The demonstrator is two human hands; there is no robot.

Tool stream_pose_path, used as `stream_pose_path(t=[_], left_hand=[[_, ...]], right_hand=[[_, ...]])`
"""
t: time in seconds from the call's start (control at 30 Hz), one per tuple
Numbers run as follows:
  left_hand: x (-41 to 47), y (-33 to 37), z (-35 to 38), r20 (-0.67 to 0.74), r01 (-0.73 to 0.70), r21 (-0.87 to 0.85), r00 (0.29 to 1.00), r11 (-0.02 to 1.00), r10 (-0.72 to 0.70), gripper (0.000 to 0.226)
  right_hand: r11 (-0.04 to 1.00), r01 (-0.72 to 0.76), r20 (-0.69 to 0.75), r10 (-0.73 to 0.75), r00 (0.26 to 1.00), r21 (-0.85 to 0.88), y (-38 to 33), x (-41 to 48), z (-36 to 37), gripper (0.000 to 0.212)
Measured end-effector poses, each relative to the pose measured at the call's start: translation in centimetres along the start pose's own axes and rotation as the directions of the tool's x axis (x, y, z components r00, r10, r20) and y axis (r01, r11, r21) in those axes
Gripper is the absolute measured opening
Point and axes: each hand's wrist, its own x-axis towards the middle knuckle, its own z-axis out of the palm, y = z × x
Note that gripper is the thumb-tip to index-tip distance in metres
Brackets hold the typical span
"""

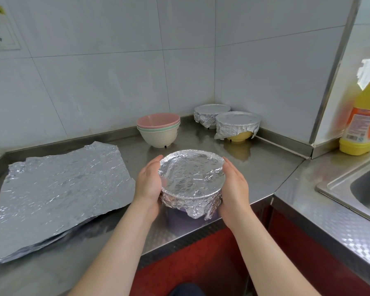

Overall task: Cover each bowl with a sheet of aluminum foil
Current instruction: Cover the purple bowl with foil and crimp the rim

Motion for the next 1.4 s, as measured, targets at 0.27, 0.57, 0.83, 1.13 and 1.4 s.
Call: stream_pose_path(t=[0.27, 0.57, 0.83, 1.13, 1.4], left_hand=[[0.5, 1.4, -0.5, 0.079, -0.008, -0.038, 0.997, 0.999, 0.011, 0.018], [-0.7, -0.1, 1.2, 0.078, 0.118, -0.130, 0.991, 0.984, -0.109, 0.023], [-2.3, -0.8, -0.7, -0.082, -0.132, 0.064, 0.987, 0.989, 0.137, 0.038], [-1.8, -2.1, 1.2, 0.107, 0.060, -0.104, 0.993, 0.993, -0.049, 0.041], [-0.4, -3.0, 3.4, -0.025, 0.027, -0.112, 0.999, 0.993, -0.030, 0.036]], right_hand=[[0.993, -0.040, 0.045, 0.045, 0.998, -0.113, -1.9, 0.1, -1.7, 0.031], [0.997, -0.002, -0.011, 0.001, 1.000, -0.081, -0.5, -0.8, 0.1, 0.040], [0.999, 0.003, -0.109, -0.007, 0.994, -0.037, -3.1, 0.7, -2.8, 0.045], [0.991, -0.129, 0.003, 0.129, 0.992, -0.031, -0.5, -0.3, -1.9, 0.087], [0.985, -0.170, 0.025, 0.170, 0.985, -0.010, -1.6, 2.0, -2.7, 0.043]])
